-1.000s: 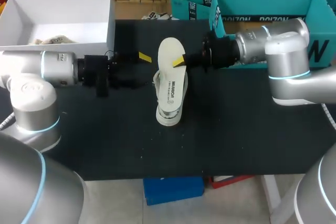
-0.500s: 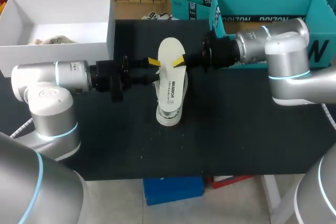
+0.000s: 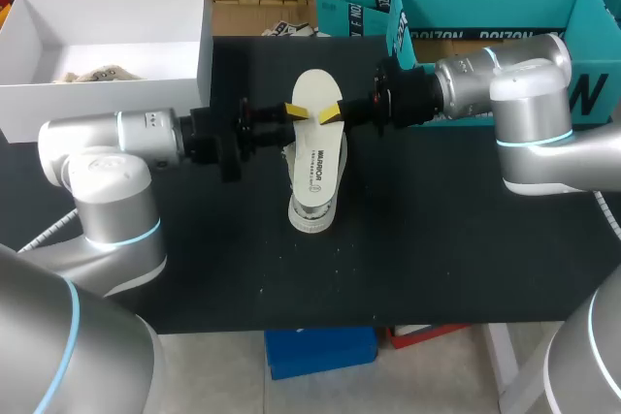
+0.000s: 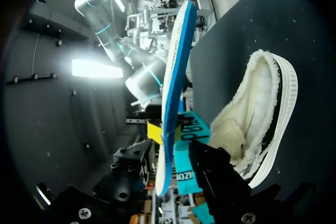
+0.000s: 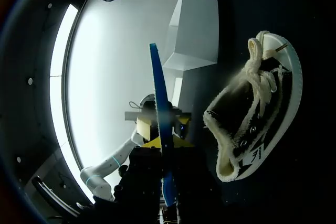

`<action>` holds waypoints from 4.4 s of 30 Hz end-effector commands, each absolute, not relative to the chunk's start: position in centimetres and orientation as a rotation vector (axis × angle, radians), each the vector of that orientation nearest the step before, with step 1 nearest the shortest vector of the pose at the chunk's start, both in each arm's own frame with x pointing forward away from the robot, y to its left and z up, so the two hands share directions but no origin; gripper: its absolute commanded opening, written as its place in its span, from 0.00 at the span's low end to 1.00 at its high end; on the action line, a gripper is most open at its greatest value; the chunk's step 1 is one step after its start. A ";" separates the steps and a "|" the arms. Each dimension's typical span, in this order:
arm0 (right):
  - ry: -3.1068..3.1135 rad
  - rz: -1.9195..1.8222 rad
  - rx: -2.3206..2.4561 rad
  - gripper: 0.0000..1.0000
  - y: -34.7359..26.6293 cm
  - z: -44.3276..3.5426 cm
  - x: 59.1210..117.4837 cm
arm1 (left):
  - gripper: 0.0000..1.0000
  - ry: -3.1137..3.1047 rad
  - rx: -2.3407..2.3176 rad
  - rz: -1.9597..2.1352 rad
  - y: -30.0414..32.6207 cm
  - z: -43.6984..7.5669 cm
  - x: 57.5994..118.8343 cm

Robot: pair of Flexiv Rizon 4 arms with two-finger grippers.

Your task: Take the shoe out of the shoebox, open the shoe tongue, remove and reinsert the insole, then place the shoe into the shoebox

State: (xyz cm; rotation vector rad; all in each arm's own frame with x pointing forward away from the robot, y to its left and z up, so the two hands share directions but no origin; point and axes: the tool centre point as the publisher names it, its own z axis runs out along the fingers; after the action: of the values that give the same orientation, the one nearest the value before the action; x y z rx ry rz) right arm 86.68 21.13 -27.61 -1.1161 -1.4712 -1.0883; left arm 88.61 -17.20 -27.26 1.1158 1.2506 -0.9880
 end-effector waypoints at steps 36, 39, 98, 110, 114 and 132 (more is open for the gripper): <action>-1.440 -1.171 -1.423 1.00 17.7 -26.7 84.1 | 0.00 1.493 1.304 -1.001 -14.6 -27.1 85.3; -1.427 -1.175 -1.490 1.00 16.5 -26.5 83.1 | 0.00 1.561 1.363 -1.002 -13.9 -27.5 84.0; -1.390 -1.206 -2.083 1.00 10.9 -20.5 71.9 | 0.00 1.730 1.744 -1.182 -12.8 -32.2 77.7; -1.390 -1.206 -2.083 1.00 10.9 -20.5 71.9 | 0.00 1.804 1.748 -1.204 -15.0 -33.5 78.7; -1.390 -1.206 -2.083 1.00 10.9 -20.5 71.9 | 0.00 1.829 1.747 -1.191 -15.1 -34.0 79.0; -1.390 -1.206 -2.083 1.00 10.9 -20.5 71.9 | 0.00 1.908 1.752 -1.098 -16.0 -36.0 82.2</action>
State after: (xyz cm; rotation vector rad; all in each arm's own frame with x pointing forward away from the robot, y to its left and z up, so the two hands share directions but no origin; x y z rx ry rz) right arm 71.86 10.93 -20.49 -2.0820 -1.3897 -1.2072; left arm 81.59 -15.50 -35.51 1.7458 1.9056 -1.0968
